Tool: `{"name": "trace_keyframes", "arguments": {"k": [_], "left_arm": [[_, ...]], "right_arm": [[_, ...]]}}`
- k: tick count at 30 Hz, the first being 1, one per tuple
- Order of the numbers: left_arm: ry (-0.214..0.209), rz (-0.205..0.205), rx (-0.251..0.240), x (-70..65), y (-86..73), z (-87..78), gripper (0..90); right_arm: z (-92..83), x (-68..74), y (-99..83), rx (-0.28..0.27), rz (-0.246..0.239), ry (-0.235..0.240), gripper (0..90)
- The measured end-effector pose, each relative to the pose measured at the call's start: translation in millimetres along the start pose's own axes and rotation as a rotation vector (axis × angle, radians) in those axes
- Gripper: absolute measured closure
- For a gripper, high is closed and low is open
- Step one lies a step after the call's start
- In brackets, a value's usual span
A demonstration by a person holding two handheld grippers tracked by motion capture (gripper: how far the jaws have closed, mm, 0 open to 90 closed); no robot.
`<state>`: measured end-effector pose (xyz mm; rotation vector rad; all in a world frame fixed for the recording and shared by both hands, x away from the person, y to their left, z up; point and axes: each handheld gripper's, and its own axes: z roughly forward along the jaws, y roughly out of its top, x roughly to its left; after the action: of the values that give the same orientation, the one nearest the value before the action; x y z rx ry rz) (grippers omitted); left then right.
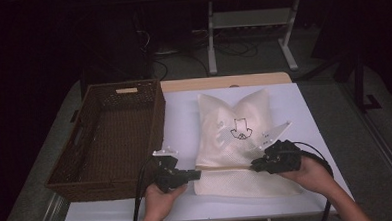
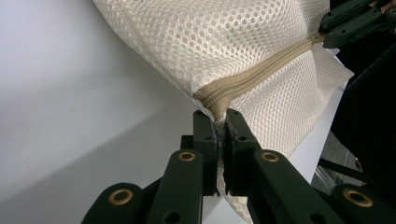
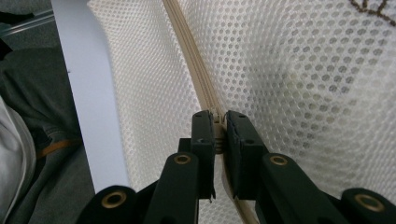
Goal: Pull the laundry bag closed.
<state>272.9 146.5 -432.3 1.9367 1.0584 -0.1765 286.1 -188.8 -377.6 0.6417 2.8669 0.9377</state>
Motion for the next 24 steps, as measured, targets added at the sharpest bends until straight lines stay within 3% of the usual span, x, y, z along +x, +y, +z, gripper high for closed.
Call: {"name": "trace_keyframes", "arguments": {"k": [24], "left_arm": [[0.021, 0.014, 0.007, -0.9, -2.3, 1.0, 85.2]], "right_arm": [[-15.1, -9.8, -25.4, 0.009, 0.046, -0.045, 81.5]]}}
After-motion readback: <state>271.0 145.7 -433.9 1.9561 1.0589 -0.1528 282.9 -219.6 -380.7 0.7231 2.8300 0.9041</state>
